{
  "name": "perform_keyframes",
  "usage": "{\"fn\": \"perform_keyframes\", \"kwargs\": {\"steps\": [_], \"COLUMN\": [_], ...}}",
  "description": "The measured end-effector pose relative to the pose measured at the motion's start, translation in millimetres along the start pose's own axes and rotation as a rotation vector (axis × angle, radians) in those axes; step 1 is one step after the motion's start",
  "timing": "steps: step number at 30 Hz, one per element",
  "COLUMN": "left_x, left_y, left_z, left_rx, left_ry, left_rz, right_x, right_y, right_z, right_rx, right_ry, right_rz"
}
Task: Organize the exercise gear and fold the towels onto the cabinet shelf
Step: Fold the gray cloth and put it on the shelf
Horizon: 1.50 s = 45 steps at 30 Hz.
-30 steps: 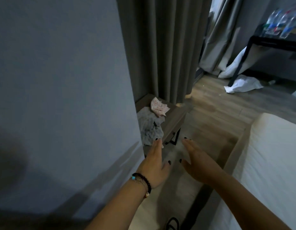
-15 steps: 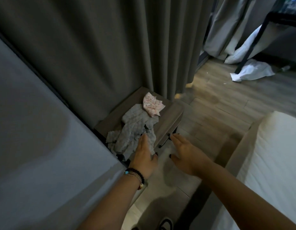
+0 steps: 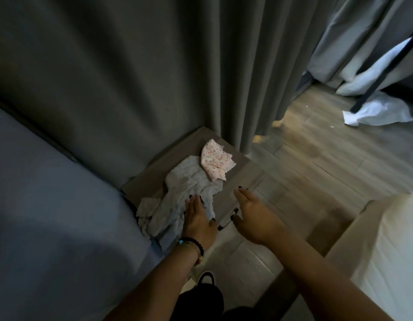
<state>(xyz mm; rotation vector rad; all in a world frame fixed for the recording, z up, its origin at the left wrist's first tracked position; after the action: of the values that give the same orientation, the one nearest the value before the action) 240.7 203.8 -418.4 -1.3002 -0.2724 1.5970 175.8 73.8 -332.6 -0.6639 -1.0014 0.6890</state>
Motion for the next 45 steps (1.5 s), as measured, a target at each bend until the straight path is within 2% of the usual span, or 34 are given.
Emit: {"fn": "perform_keyframes", "kwargs": {"steps": [2,7,14,17,21,25,30,35,37,42,45], "left_x": [-2,3,21,23,37,57,80,72,67,44,12], "left_y": [2,4,34,70,104,114,124,87,64,-4,-61], "left_z": [-19,-54,-71,-63,-66,-77,-83,-73,-68,-51,-36], "left_rx": [-0.009,-0.054,-0.206,-0.178,-0.176,-0.171,-0.086,-0.278,-0.388,-0.534,-0.656], "left_ry": [-0.020,-0.196,-0.456,-0.524,-0.451,-0.540,-0.646,-0.707,-0.677,-0.599,-0.561], "left_rz": [0.048,0.118,0.189,0.052,0.017,-0.031,-0.009,0.078,0.121,0.290,0.348], "right_x": [-5,-22,-53,-67,-81,-95,-104,-107,-100,-55,-17], "right_y": [-9,-15,-25,-16,12,36,53,57,54,26,2], "right_z": [-19,-65,-124,-138,-147,-152,-155,-152,-151,-157,-156], "right_rx": [0.012,0.163,0.266,0.332,0.404,0.477,0.543,0.578,0.577,0.521,0.453], "right_ry": [-0.016,-0.066,-0.280,-0.320,-0.340,-0.344,-0.339,-0.320,-0.332,-0.389,-0.467], "right_rz": [-0.001,0.035,0.113,0.090,0.037,0.079,0.122,0.170,0.181,0.150,0.017]}}
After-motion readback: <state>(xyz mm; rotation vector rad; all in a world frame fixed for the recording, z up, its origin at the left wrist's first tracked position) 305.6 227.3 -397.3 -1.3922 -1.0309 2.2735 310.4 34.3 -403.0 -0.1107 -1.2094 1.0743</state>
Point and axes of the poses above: each hand's wrist, its own z-axis away from the middle knuckle, its own y-axis out of the palm, x = y × z, the point moved 6 cm from there along -z, towards the middle knuckle, and after that the axes turned 4 degrees about -z, right-handed, at the moved point
